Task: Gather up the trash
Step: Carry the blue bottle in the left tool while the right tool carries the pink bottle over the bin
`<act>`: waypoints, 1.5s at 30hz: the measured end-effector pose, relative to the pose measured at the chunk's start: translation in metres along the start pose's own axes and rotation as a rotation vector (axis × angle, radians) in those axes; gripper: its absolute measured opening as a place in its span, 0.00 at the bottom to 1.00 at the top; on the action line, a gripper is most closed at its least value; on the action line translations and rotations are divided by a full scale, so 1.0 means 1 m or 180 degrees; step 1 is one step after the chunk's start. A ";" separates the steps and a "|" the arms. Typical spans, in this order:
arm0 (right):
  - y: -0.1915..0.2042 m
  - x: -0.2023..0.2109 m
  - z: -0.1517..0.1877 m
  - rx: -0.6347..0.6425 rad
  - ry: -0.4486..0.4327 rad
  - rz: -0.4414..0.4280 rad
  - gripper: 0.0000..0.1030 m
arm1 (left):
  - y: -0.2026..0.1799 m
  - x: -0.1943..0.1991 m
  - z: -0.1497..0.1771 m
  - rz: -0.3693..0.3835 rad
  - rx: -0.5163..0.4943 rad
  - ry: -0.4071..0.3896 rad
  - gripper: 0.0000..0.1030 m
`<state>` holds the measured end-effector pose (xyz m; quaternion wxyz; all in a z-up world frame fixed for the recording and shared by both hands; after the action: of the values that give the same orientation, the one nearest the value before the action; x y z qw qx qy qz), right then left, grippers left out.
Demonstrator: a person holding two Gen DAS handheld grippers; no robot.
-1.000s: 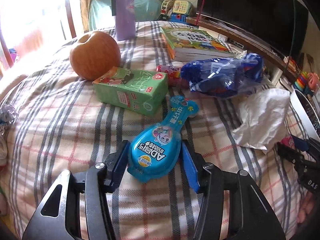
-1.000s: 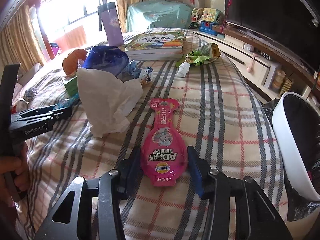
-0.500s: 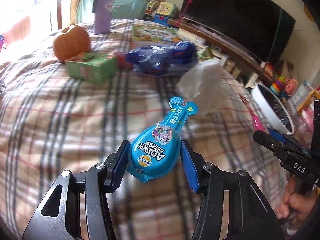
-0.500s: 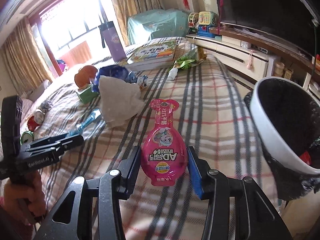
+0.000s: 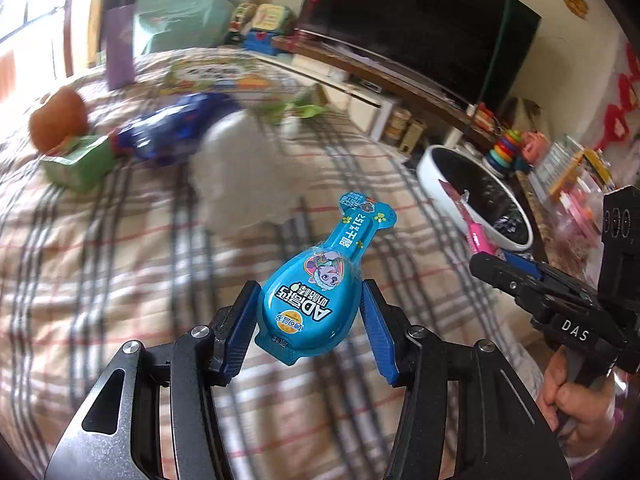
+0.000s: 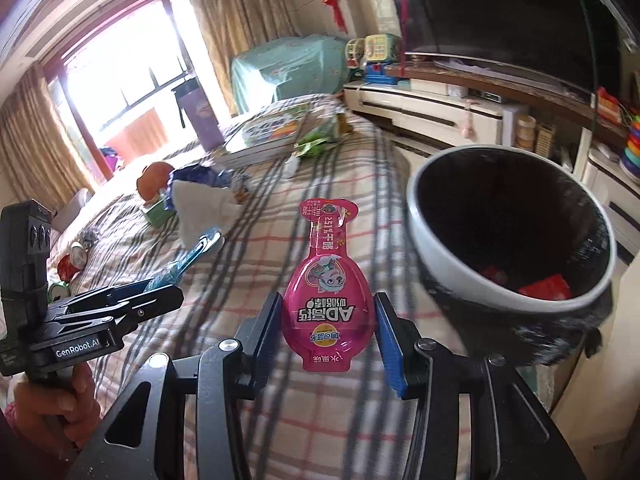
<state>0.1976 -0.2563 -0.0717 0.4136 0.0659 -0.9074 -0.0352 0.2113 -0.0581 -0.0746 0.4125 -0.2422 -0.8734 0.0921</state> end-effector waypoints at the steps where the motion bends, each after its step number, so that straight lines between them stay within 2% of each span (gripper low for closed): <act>1: -0.005 0.002 0.000 -0.0025 -0.0009 0.0015 0.45 | -0.005 -0.002 -0.002 0.0021 -0.0024 0.0008 0.49; 9: -0.032 0.014 -0.002 -0.0154 -0.0079 0.0088 0.45 | -0.042 -0.017 -0.012 0.0154 -0.0209 0.0053 0.49; 25: -0.086 0.027 -0.009 -0.0382 -0.0170 0.0276 0.45 | -0.089 -0.042 -0.029 0.0314 -0.0461 0.0122 0.49; 45: -0.126 0.020 -0.020 -0.0490 -0.0147 0.0402 0.45 | -0.123 -0.077 -0.052 0.0370 -0.0675 0.0221 0.49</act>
<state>0.2109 -0.3841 -0.0589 0.3977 -0.0243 -0.9137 -0.0801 0.2503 -0.2053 -0.0484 0.4085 -0.3378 -0.8478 0.0145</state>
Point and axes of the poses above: each gripper's, at about its wrist camera, not at the fingertips, and x roughly against the way its jaws point, y to its left, z to its underside, the point moved 7 cm from there along -x, roughly the way its jaws point, and after that the axes turned 10 degrees about z, right-handed, at the moved point
